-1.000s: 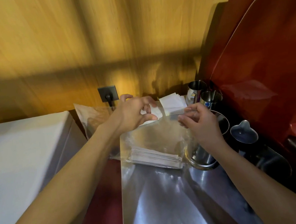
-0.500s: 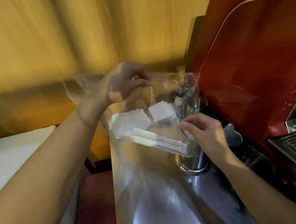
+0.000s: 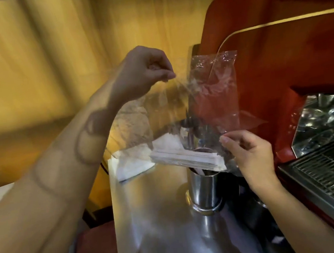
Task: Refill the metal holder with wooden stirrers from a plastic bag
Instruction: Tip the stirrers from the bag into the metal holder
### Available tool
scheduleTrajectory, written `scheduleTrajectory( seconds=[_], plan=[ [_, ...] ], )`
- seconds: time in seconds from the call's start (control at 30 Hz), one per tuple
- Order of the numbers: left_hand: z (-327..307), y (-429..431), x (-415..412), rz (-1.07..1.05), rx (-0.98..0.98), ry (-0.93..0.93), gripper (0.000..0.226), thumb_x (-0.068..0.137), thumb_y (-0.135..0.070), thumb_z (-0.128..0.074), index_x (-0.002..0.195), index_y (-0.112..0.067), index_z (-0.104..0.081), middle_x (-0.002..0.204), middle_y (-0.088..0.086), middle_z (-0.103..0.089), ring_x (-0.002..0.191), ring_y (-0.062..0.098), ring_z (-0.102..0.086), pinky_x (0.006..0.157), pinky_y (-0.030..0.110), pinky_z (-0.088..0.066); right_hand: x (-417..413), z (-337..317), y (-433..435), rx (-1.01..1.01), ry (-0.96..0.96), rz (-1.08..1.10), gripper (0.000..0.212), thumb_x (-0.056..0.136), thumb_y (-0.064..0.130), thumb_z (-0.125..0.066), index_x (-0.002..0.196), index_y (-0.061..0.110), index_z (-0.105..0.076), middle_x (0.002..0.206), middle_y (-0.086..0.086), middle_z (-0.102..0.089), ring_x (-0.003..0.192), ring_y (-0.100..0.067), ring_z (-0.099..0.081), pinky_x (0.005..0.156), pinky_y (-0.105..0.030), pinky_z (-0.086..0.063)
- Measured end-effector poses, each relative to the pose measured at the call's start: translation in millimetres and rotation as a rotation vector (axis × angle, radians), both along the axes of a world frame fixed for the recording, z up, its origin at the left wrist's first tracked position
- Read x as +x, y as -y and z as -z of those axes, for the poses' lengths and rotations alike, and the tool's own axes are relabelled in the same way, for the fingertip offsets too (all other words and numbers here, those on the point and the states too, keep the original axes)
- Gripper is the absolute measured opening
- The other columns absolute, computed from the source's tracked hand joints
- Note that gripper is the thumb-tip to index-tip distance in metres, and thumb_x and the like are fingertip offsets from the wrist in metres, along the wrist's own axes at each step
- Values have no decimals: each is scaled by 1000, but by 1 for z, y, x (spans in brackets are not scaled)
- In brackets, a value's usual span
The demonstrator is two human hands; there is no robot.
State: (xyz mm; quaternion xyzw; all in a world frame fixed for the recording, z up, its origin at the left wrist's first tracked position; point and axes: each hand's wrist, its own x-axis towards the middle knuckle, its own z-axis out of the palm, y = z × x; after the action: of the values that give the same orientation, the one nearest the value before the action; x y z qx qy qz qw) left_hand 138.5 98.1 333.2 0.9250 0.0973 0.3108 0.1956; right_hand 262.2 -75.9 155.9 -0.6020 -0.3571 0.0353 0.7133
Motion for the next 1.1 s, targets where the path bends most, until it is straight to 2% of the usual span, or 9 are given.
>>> scheduleTrajectory(
  seconds=[0.1,0.2,0.27,0.47,0.6,0.67,0.83,0.97,1.1],
  plan=[
    [-3,7,12,18,3,32,13,81,-10,-68,86,2,-67,66,2,-62,64,7,-57,66,20,-45,13,-9,9,18,-6,58,23,80,11,-68,67,30,-69,60,16,-64,57,1,-53,58,-13,-43],
    [-5,11,23,53,-20,49,15,80,-10,-68,87,3,-67,72,11,-65,70,18,-63,73,31,-53,25,-14,18,-1,-9,86,20,81,14,-68,69,30,-69,61,10,-65,61,-12,-55,63,-35,-46],
    [-7,13,30,81,-17,49,16,79,-11,-69,87,3,-67,73,14,-66,73,23,-64,73,37,-54,32,-17,26,8,7,97,17,81,14,-67,71,27,-69,62,4,-64,61,-20,-55,62,-41,-47],
    [-8,26,49,148,-8,99,13,79,-13,-70,82,0,-67,66,4,-62,66,16,-59,66,31,-51,41,-25,43,28,60,185,20,82,14,-67,70,31,-67,64,0,-65,61,-12,-57,57,-17,-46],
    [-9,32,54,212,3,105,13,79,-15,-69,83,-2,-68,67,2,-61,68,17,-59,66,29,-48,35,-27,58,-7,75,244,18,82,19,-66,72,33,-68,70,-6,-65,68,-27,-59,68,-38,-51],
    [-10,33,57,223,-30,93,12,79,-15,-69,81,-3,-68,67,0,-61,70,16,-58,66,28,-48,31,-30,65,-15,63,281,17,82,20,-66,73,33,-69,70,-5,-65,66,-28,-59,65,-44,-51],
    [-5,35,65,290,-84,85,10,80,-12,-68,81,-2,-67,68,-1,-60,72,18,-56,68,31,-48,22,-35,79,-31,61,377,20,82,17,-67,71,33,-68,69,5,-65,67,-13,-57,66,-28,-48],
    [4,39,67,354,-119,101,5,80,-12,-68,77,-9,-67,71,6,-63,76,25,-61,75,42,-52,14,-35,89,-47,89,428,16,82,15,-67,75,29,-67,73,-7,-65,69,-15,-57,62,-13,-45],
    [0,46,69,387,-142,139,14,78,-13,-70,68,-21,-64,71,-3,-62,76,21,-61,76,42,-52,7,-40,98,-34,84,452,14,83,15,-65,76,26,-66,71,-1,-63,69,-15,-55,62,-15,-45]
  ],
)
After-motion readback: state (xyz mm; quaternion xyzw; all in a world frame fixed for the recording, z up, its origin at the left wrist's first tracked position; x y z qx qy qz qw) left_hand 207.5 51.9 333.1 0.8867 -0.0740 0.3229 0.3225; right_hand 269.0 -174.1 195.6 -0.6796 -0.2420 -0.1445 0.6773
